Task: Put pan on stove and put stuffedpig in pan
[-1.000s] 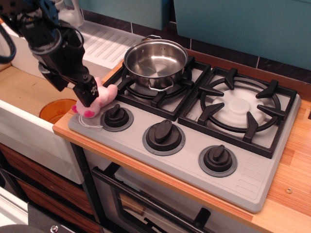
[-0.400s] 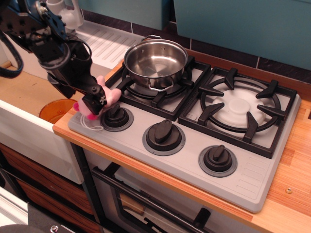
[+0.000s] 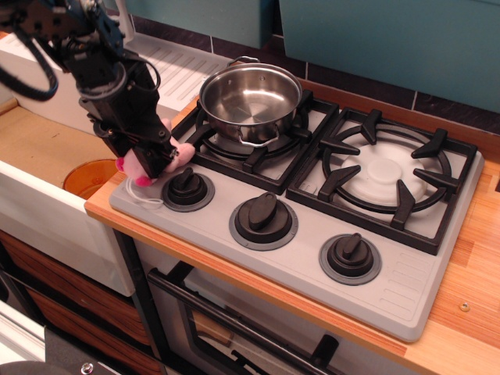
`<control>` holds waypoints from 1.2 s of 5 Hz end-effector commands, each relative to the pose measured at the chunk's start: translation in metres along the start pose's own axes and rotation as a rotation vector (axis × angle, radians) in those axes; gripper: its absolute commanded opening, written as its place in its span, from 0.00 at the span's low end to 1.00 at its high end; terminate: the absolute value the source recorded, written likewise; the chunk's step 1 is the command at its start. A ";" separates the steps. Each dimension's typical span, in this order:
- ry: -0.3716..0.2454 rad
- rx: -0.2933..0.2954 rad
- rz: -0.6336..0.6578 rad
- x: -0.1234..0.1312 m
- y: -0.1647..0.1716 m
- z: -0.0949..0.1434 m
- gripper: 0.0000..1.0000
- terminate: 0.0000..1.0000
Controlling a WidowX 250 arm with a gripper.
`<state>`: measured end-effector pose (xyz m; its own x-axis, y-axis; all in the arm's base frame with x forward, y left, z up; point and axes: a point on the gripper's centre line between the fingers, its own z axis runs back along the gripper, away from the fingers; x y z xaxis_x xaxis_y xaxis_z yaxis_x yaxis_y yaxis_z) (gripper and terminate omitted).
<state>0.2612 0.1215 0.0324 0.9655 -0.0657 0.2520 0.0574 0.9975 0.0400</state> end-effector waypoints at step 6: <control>0.209 0.125 -0.005 0.085 -0.004 0.103 0.00 0.00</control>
<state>0.3081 0.1089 0.1413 0.9989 -0.0470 -0.0018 0.0467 0.9885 0.1439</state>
